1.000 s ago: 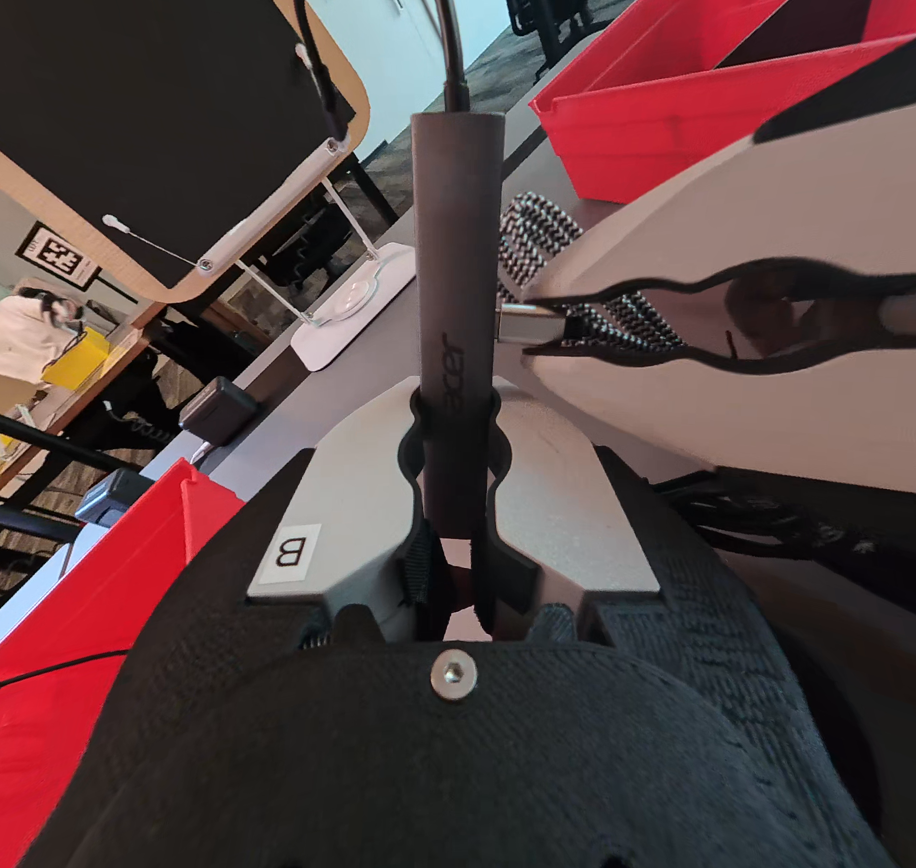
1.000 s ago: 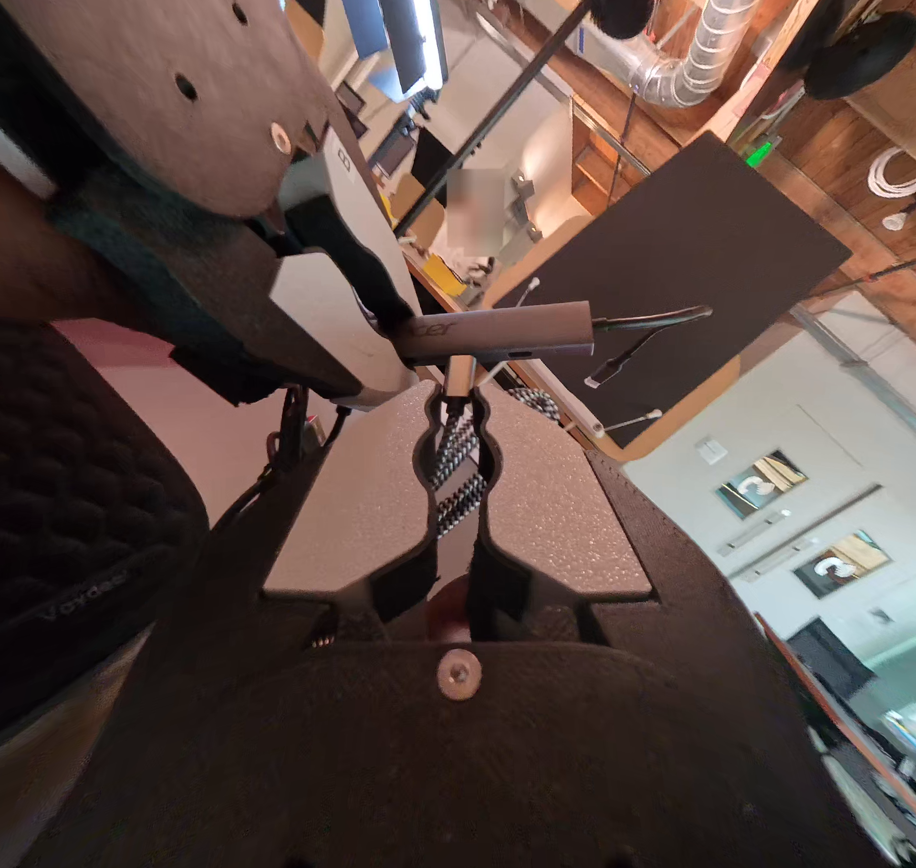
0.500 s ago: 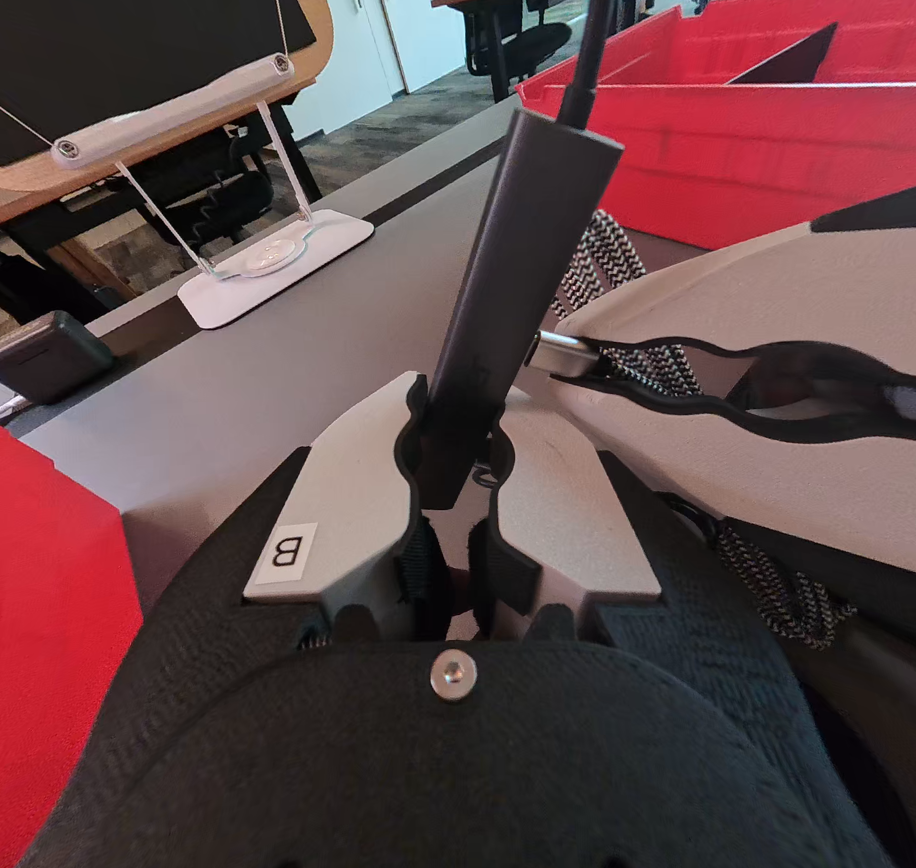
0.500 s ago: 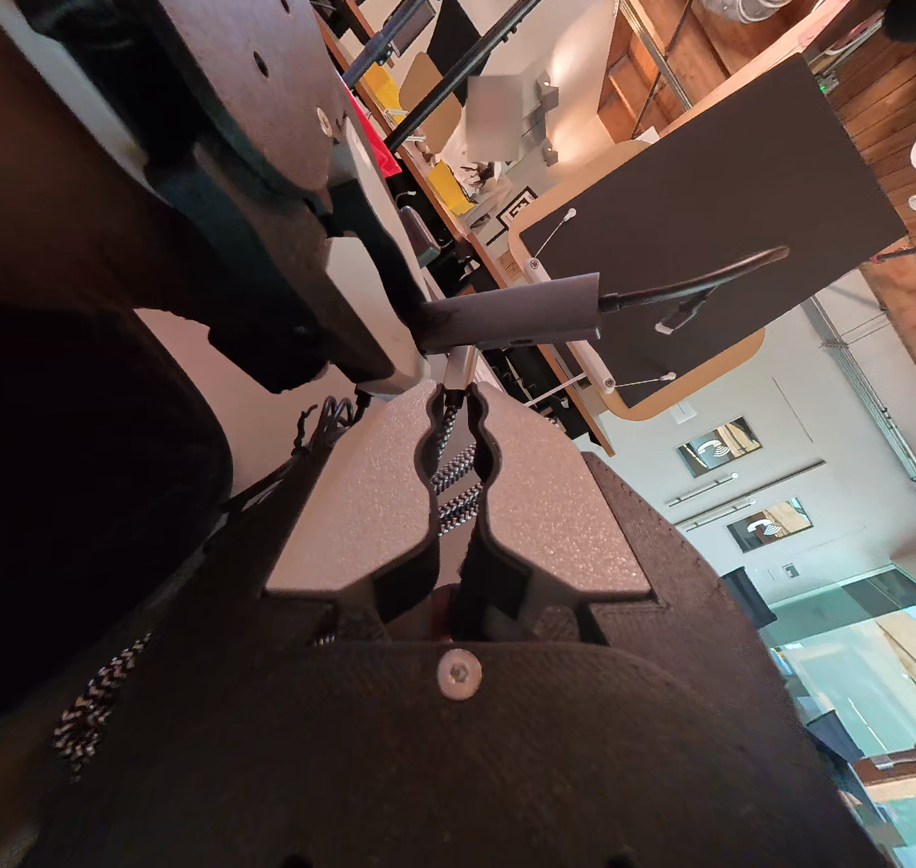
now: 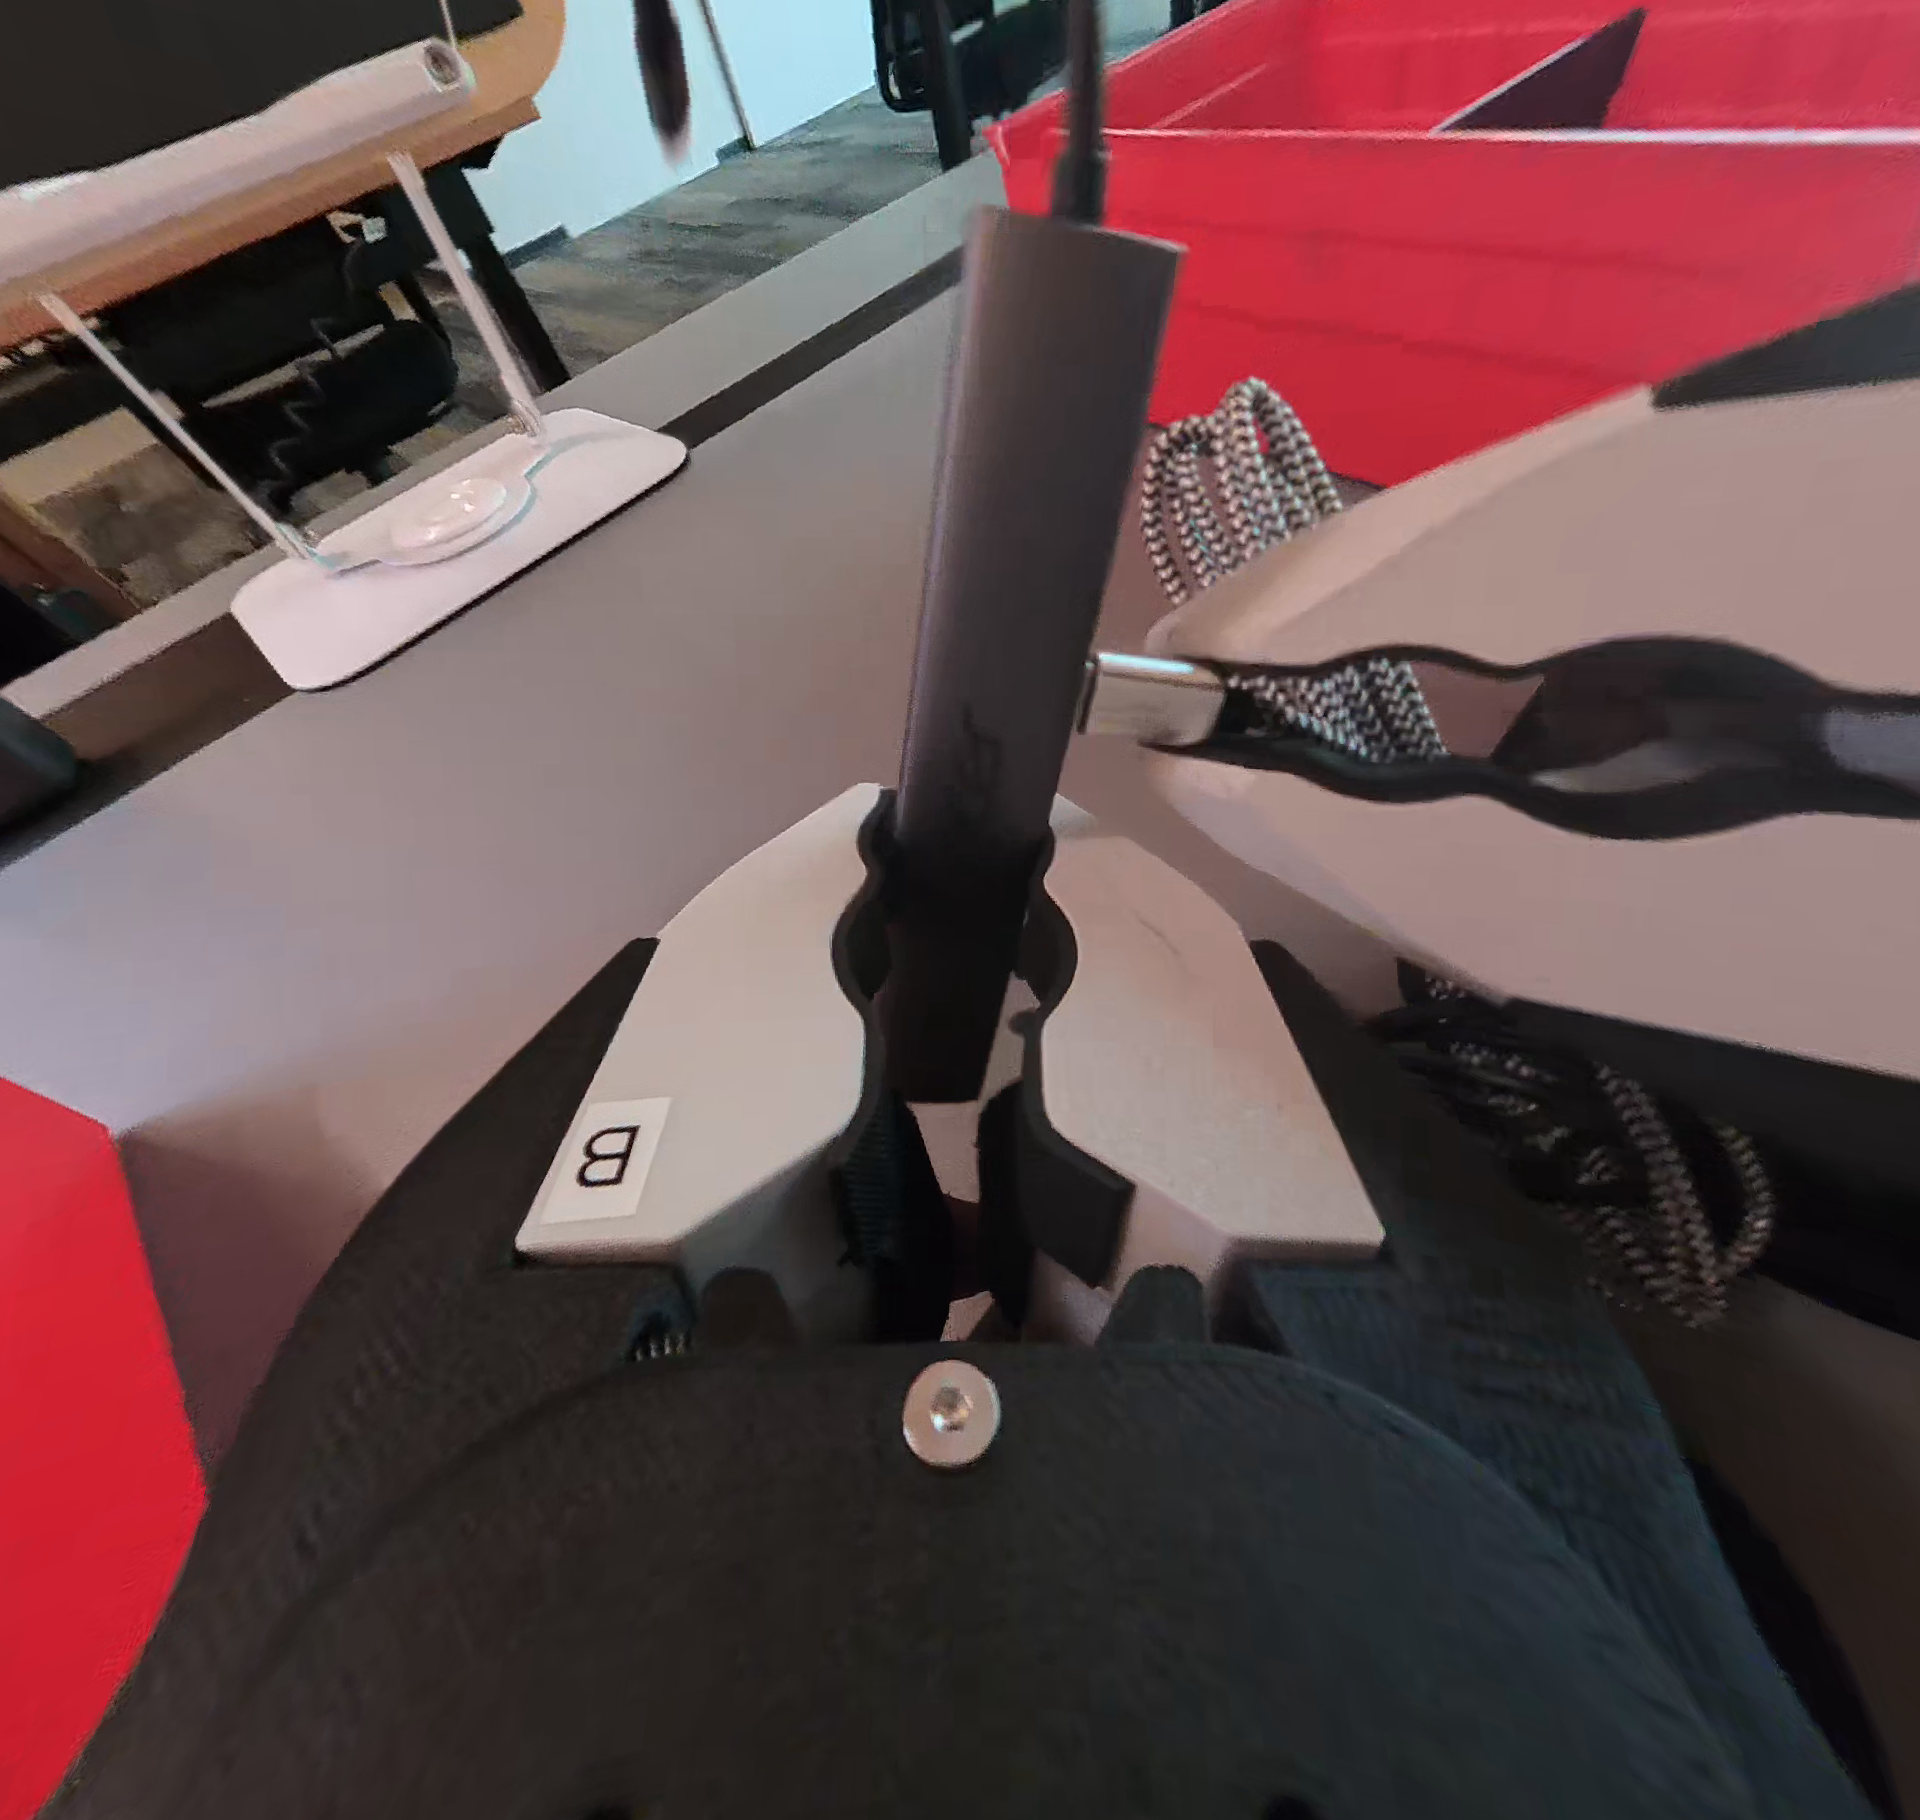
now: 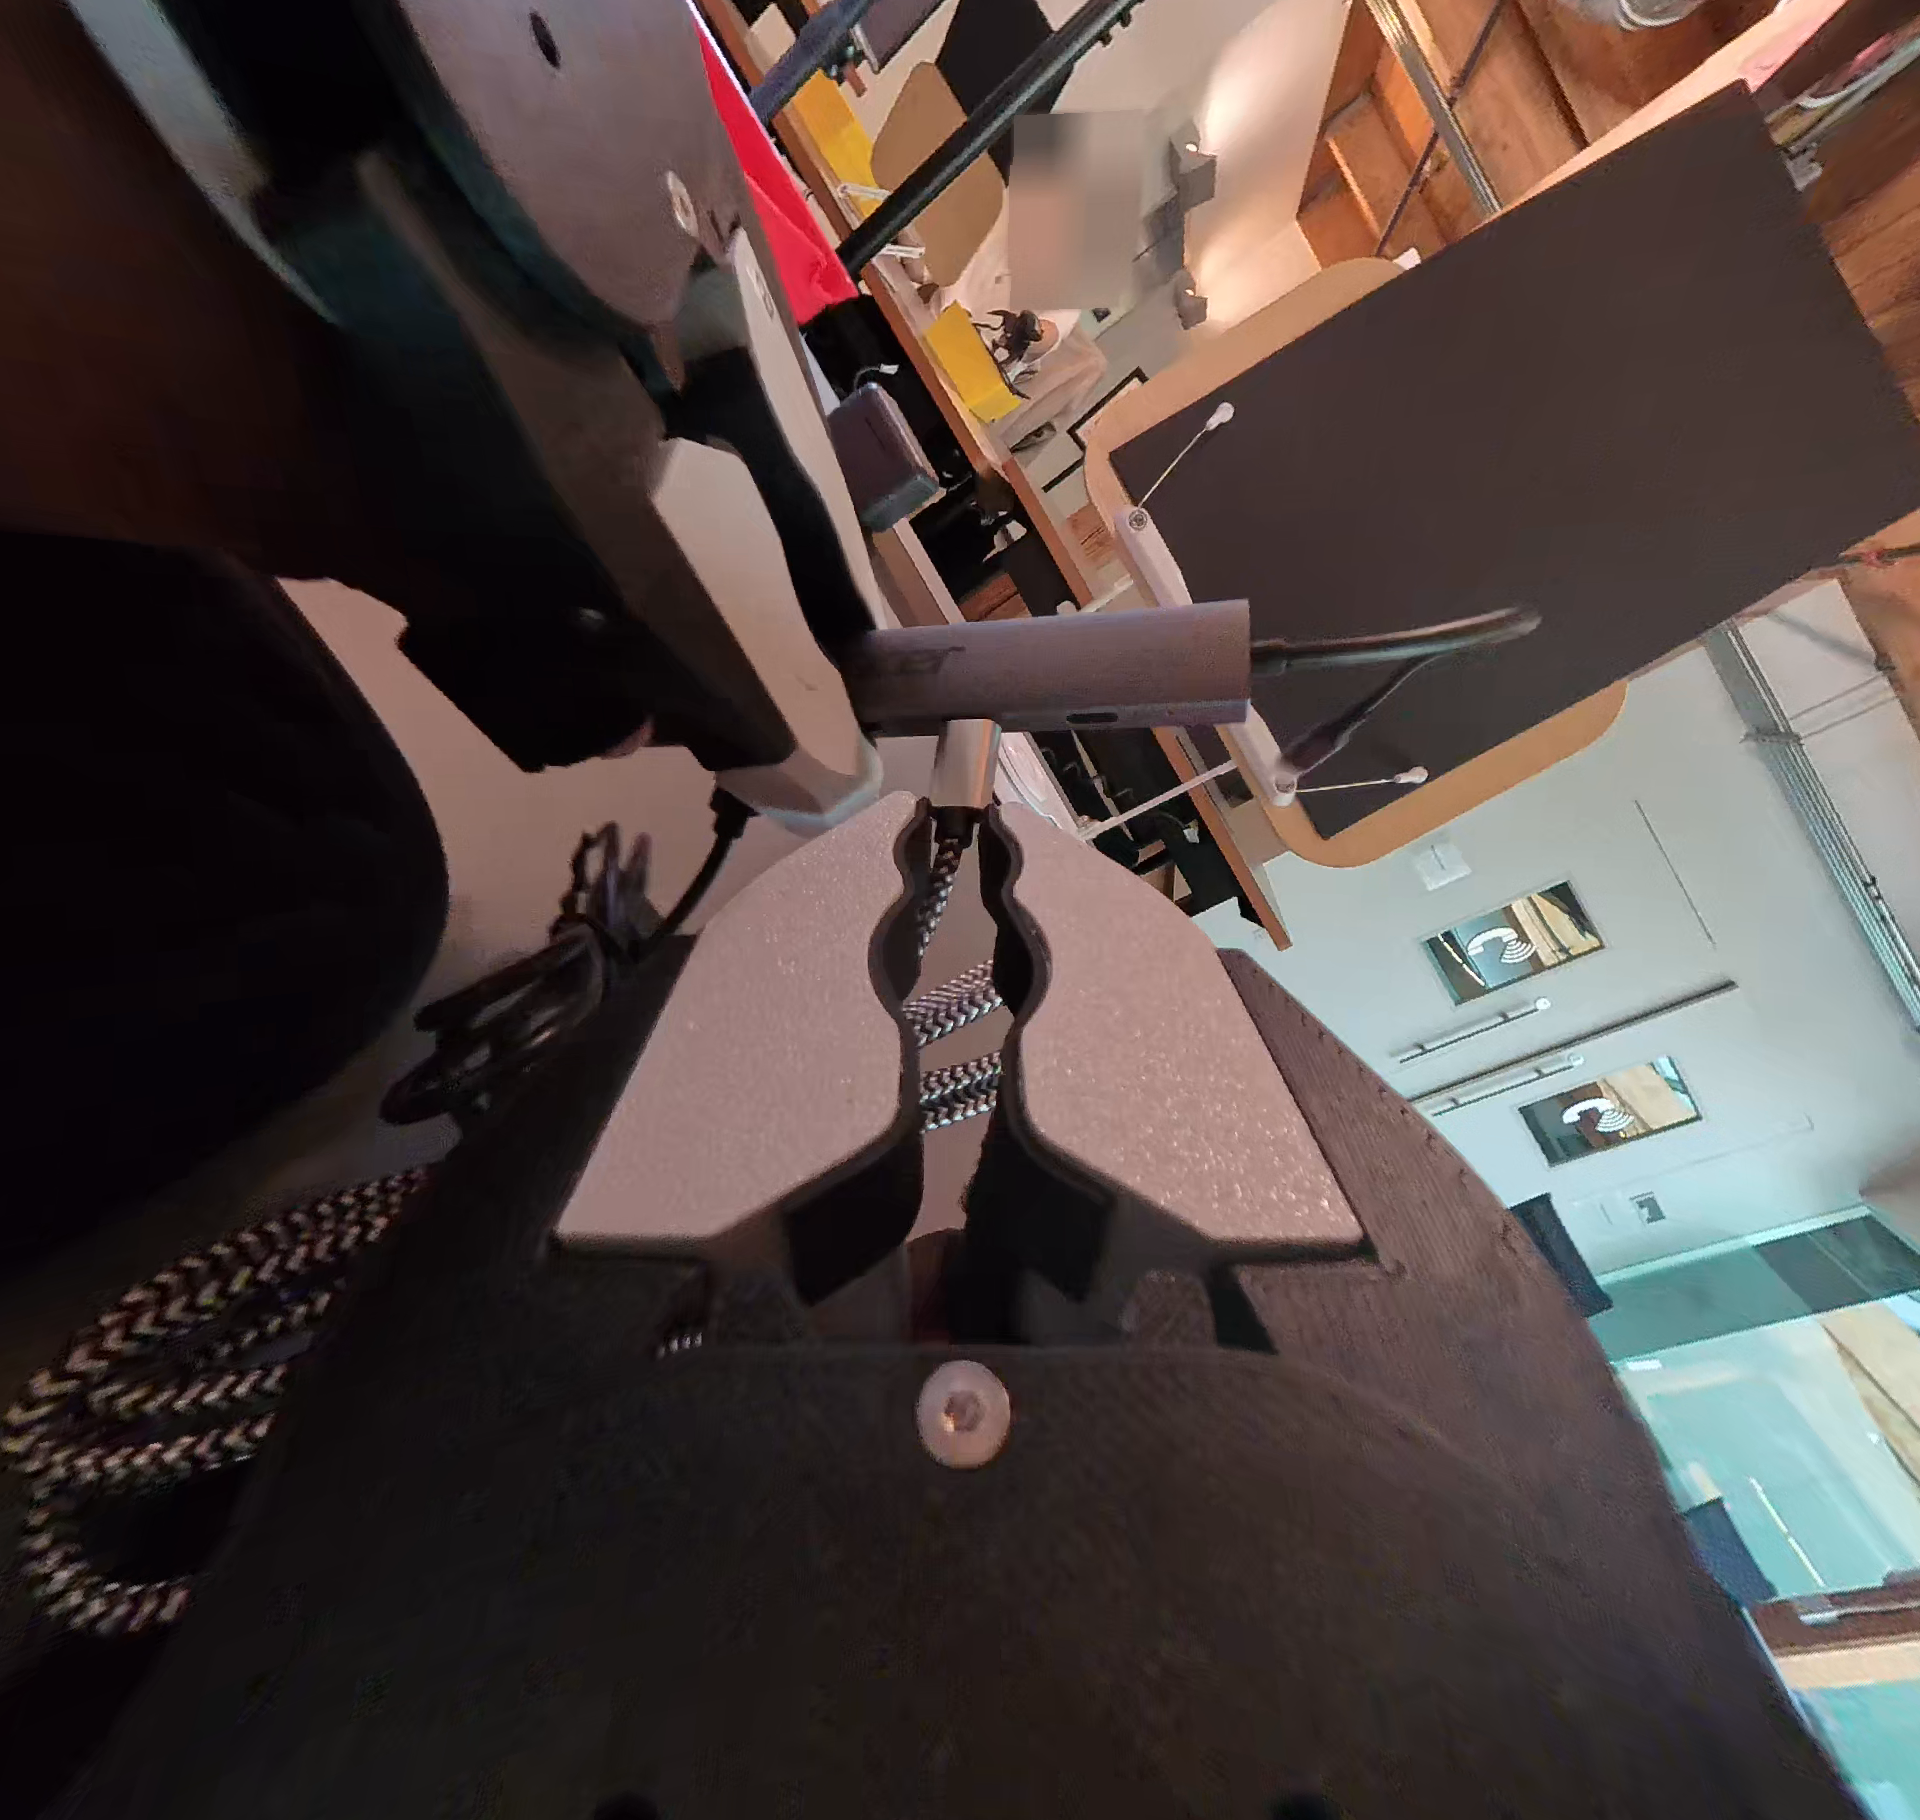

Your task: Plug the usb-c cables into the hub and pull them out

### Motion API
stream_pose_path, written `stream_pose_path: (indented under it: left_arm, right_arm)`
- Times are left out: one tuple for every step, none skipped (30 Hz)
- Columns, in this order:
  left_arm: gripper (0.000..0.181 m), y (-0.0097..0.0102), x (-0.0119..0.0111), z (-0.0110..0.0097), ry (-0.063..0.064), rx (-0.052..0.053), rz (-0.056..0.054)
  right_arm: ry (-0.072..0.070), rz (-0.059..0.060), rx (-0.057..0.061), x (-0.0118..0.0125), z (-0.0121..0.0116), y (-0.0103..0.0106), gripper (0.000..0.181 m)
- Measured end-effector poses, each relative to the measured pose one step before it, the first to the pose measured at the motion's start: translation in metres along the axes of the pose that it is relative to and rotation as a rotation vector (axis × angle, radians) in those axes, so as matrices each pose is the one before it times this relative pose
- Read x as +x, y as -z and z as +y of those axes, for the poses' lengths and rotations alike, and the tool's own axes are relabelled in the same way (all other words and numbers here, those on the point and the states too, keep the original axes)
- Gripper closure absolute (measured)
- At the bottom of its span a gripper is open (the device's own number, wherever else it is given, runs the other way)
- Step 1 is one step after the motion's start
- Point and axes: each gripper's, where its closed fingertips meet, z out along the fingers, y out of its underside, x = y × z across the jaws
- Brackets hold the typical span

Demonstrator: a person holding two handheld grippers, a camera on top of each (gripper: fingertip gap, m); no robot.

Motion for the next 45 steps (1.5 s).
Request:
stream_pose_path:
  left_arm:
    - [0.161,0.00089,-0.00185,-0.00012,0.0168,0.0099,-0.0026]
    - [0.161,0.00115,-0.00113,-0.00052,0.0126,0.0112,-0.0010]
    - [0.161,0.00099,-0.00040,-0.00069,0.0134,0.0101,0.0058]
    - [0.161,0.00089,-0.00056,-0.00073,0.0143,0.0110,0.0055]
    - [0.160,0.00073,-0.00035,-0.00044,0.0118,0.0081,0.0065]
    - [0.160,0.00062,0.00000,-0.00075,0.0152,0.0088,0.0105]
    - [0.160,-0.00005,0.00153,0.00018,0.0004,0.0001,0.0114]
    - [0.161,-0.00072,0.00116,0.00060,-0.0251,-0.0119,-0.0112]
    - [0.161,-0.00075,0.00041,-0.00083,-0.0296,-0.0058,-0.0216]
    - [0.162,-0.00096,0.00105,-0.00084,-0.0157,-0.0009,-0.0045]
    - [0.162,-0.00120,0.00178,-0.00038,-0.0234,-0.0008,0.0116]
    - [0.162,-0.00011,0.00057,-0.00062,-0.0219,0.0040,0.0009]
    - [0.162,0.00016,0.00028,0.00013,-0.0181,-0.0036,-0.0129]
    - [0.162,-0.00009,-0.00036,-0.00002,-0.0389,-0.0009,-0.0255]
    - [0.161,0.00025,-0.00088,-0.00146,-0.0471,0.0060,-0.0286]
    - [0.154,0.00063,-0.00194,-0.00580,-0.0283,0.0299,-0.0330]
    - [0.154,0.00088,-0.00414,-0.00226,-0.0325,0.0034,-0.0428]
    - [0.158,0.00009,0.00051,0.00110,-0.0397,-0.0123,-0.0071]
    - [0.164,-0.00042,0.00262,0.00224,0.0027,-0.0120,0.0081]
    - [0.164,0.00015,0.00051,0.00255,0.0097,-0.0090,0.0057]
    - [0.164,0.00082,0.00058,0.00194,0.0178,-0.0095,0.0158]
    - [0.164,0.00081,-0.00004,0.00017,0.0193,0.0053,0.0086]
    - [0.164,0.00089,-0.00013,-0.00040,0.0256,0.0104,0.0091]
    - [0.164,0.00053,-0.00022,-0.00101,0.0324,0.0125,0.0124]
    - [0.164,0.00030,-0.00012,-0.00132,0.0297,0.0130,0.0120]
    - [0.164,-0.00002,0.00021,-0.00074,0.0276,0.0081,0.0135]
    - [0.164,-0.00045,0.00078,0.00055,0.0242,0.0006,0.0174]
    - [0.164,-0.00030,0.00108,0.00057,0.0213,0.0008,0.0182]
    - [0.164,-0.00053,0.00130,0.00072,0.0110,-0.0038,0.0146]
    - [0.164,-0.00034,0.00151,-0.00037,0.0053,0.0040,0.0108]
    - [0.164,-0.00035,0.00208,-0.00036,0.0012,0.0005,0.0154]
    - [0.164,-0.00063,0.00184,-0.00024,-0.0030,0.0002,0.0101]
    - [0.164,-0.00084,0.00165,0.00025,-0.0054,-0.0039,0.0058]
    - [0.164,-0.00094,0.00109,0.00083,-0.0154,-0.0080,-0.0012]
    - [0.164,-0.00105,0.00080,0.00114,-0.0219,-0.0131,-0.0108]
    - [0.164,-0.00076,0.00039,0.00007,-0.0143,-0.0037,-0.0099]
    - [0.164,-0.00062,0.00081,0.00067,0.0030,-0.0020,0.0071]
    - [0.164,0.00017,0.00029,0.00036,0.0083,0.0037,0.0084]
    - [0.164,0.00089,-0.00104,-0.00008,0.0089,0.0069,-0.0013]
    - [0.164,0.00049,0.00011,-0.00003,0.0126,0.0064,0.0099]
    - [0.164,0.00012,0.00071,0.00032,0.0025,-0.0001,0.0060]
    - [0.164,-0.00041,0.00117,0.00003,-0.0084,-0.0046,0.0023]
    - [0.164,-0.00027,0.00086,-0.00059,-0.0103,0.0034,-0.0018]
    - [0.164,-0.00038,0.00139,0.00002,0.0010,-0.0003,0.0099]
    - [0.164,-0.00052,0.00129,0.00052,0.0025,-0.0023,0.0117]
  right_arm:
    - [-0.0072,0.0061,0.0051,-0.00203,-0.00268,0.00044,0.174]
    - [-0.0024,0.0028,0.0048,-0.00100,-0.00208,0.00038,0.174]
    - [-0.0095,-0.0031,0.0050,-0.00041,-0.00161,0.00018,0.174]
    - [-0.0103,-0.0070,0.0050,-0.00047,-0.00109,0.00020,0.174]
    - [0.0031,-0.0085,-0.0006,-0.00053,0.00006,0.00041,0.177]
    - [0.0058,-0.0019,0.0058,0.00016,-0.00036,0.00084,0.178]
    - [0.0047,-0.0003,0.0037,0.00048,0.00000,0.00095,0.178]
    - [-0.0005,-0.0018,0.0017,0.00126,0.00088,0.00049,0.178]
    - [-0.0138,-0.0063,0.0009,0.00198,0.00115,0.00035,0.178]
    - [-0.0176,-0.0076,-0.0005,0.00169,0.00109,0.00019,0.178]
    - [-0.0125,-0.0055,0.0004,0.00078,0.00105,0.00041,0.178]
    - [-0.0146,-0.0064,0.0077,-0.00019,0.00049,0.00071,0.178]
    - [-0.0225,-0.0072,0.0042,-0.00046,0.00073,0.00057,0.177]
    - [-0.0243,-0.0078,0.0010,-0.00066,0.00076,0.00058,0.177]
    - [-0.0214,-0.0139,0.0018,-0.00188,0.00014,0.00019,0.177]
    - [-0.0209,-0.0139,0.0002,-0.00331,-0.00010,-0.00019,0.177]
    - [-0.0062,0.0035,0.0001,-0.00170,-0.00031,-0.00002,0.178]
    - [0.0054,0.0022,-0.0032,-0.00151,-0.00008,-0.00021,0.177]
    - [0.0017,-0.0018,-0.0087,-0.00140,0.00074,-0.00032,0.177]
    - [-0.0016,-0.0076,-0.0039,-0.00193,0.00061,-0.00028,0.178]
    - [-0.0092,-0.0046,-0.0002,-0.00148,-0.00008,-0.00015,0.178]
    - [-0.0049,0.0016,-0.0012,-0.00065,-0.00063,0.00007,0.177]
    - [0.0037,0.0061,-0.0035,0.00009,-0.00107,0.00011,0.177]
    - [0.0145,0.0136,-0.0041,0.00082,-0.00147,0.00004,0.177]
    - [0.0302,0.0213,-0.0050,0.00133,-0.00138,0.00012,0.178]
    - [0.0354,0.0222,-0.0062,0.00098,-0.00086,0.00008,0.178]
    - [0.0299,0.0162,-0.0061,0.00024,-0.00011,0.00012,0.178]
    - [0.0226,0.0107,-0.0024,-0.00009,0.00044,0.00025,0.178]
    - [0.0158,0.0035,0.0026,-0.00007,0.00051,0.00047,0.178]
    - [0.0116,-0.0051,0.0063,0.00031,0.00046,0.00099,0.178]
    - [0.0106,-0.0118,0.0087,0.00066,0.00061,0.00128,0.178]
    - [0.0114,-0.0161,0.0073,0.00068,0.00106,0.00118,0.178]
    - [0.0153,-0.0155,0.0022,0.00039,0.00153,0.00108,0.179]
    - [0.0267,-0.0129,-0.0029,0.00022,0.00220,0.00094,0.179]
    - [0.0248,-0.0101,-0.0025,-0.00005,0.00273,0.00060,0.178]
    - [0.0062,-0.0049,0.0043,-0.00015,0.00176,0.00040,0.179]
    - [-0.0088,-0.0017,0.0054,-0.00074,0.00041,0.00050,0.179]
    - [-0.0021,0.0062,0.0014,-0.00098,-0.00102,0.00065,0.179]
    - [0.0095,0.0095,0.0020,-0.00126,-0.00221,0.00103,0.180]
    - [0.0028,0.0032,0.0030,-0.00143,-0.00211,0.00087,0.180]
    - [-0.0015,-0.0042,0.0026,-0.00053,-0.00043,0.00075,0.180]
    - [-0.0071,-0.0112,0.0080,-0.00004,0.00078,0.00102,0.180]
    - [-0.0185,-0.0135,0.0136,0.00013,0.00062,0.00112,0.180]
    - [-0.0158,-0.0148,0.0085,-0.00008,0.00108,0.00076,0.179]
    - [0.0055,-0.0123,0.0036,0.00039,0.00154,0.00060,0.180]
